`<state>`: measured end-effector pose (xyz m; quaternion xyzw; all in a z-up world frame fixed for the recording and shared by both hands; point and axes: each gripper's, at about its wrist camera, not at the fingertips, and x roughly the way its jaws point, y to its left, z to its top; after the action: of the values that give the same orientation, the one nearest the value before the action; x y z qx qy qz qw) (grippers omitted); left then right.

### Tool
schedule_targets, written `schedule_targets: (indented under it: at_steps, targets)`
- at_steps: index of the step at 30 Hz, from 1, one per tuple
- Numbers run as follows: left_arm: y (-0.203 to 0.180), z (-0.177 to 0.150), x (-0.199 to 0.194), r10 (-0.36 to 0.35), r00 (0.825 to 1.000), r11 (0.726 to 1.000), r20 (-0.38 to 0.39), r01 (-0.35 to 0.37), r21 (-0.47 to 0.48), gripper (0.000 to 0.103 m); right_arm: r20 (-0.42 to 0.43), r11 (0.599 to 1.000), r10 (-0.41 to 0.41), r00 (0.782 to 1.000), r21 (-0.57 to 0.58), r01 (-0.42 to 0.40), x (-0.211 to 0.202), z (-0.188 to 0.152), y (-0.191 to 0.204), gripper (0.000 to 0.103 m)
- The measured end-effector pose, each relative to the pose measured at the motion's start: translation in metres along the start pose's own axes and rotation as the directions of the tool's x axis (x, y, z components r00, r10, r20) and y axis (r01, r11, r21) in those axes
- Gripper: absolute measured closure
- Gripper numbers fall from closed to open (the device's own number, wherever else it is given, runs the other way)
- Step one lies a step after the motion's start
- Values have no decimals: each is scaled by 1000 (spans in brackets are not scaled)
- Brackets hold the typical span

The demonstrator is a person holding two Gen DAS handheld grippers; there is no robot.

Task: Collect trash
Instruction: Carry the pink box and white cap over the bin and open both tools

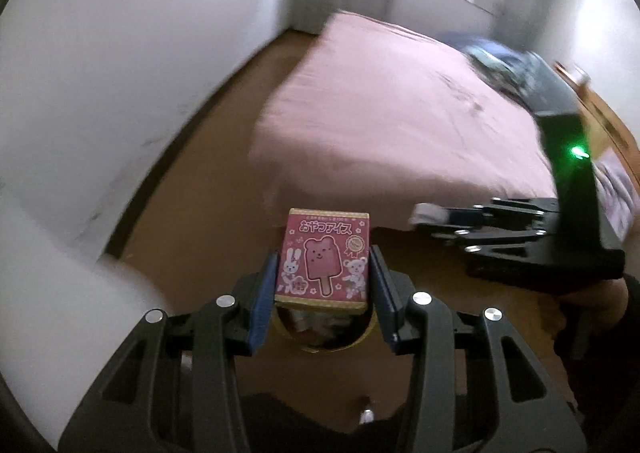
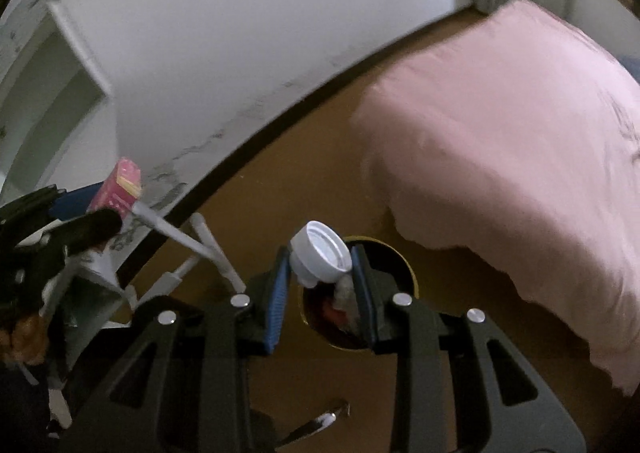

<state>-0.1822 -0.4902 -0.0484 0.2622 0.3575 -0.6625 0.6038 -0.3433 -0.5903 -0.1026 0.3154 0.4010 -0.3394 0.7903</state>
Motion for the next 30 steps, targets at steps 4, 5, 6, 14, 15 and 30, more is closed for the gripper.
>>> schedule_targets:
  at_steps: [4, 5, 6, 14, 15, 30]
  targets:
    - [-13, -2, 69, -37, 996, 999, -85, 39, 27, 60, -61, 999, -11, 998, 50, 14, 25, -11, -36, 72]
    - [-9, -3, 90, -40, 993, 999, -114, 42, 20, 60, -77, 998, -10, 997, 59, 15, 33, -14, -43, 72]
    - [-5, -1, 105, -42, 991, 999, -131, 44, 12, 60, -91, 998, -10, 996, 68, 17, 39, -16, -52, 72]
    - [12, -25, 173, -31, 965, 999, -259, 24, -32, 60, -158, 995, 17, 987, 101, -1, 75, -22, -64, 72]
    - [11, -27, 176, -31, 964, 999, -263, 22, -36, 60, -163, 995, 20, 986, 105, -3, 78, -22, -64, 72]
    - [14, -20, 171, 1, 973, 999, -229, -12, -50, 22, -198, 995, 41, 979, 102, -21, 100, -16, -55, 72]
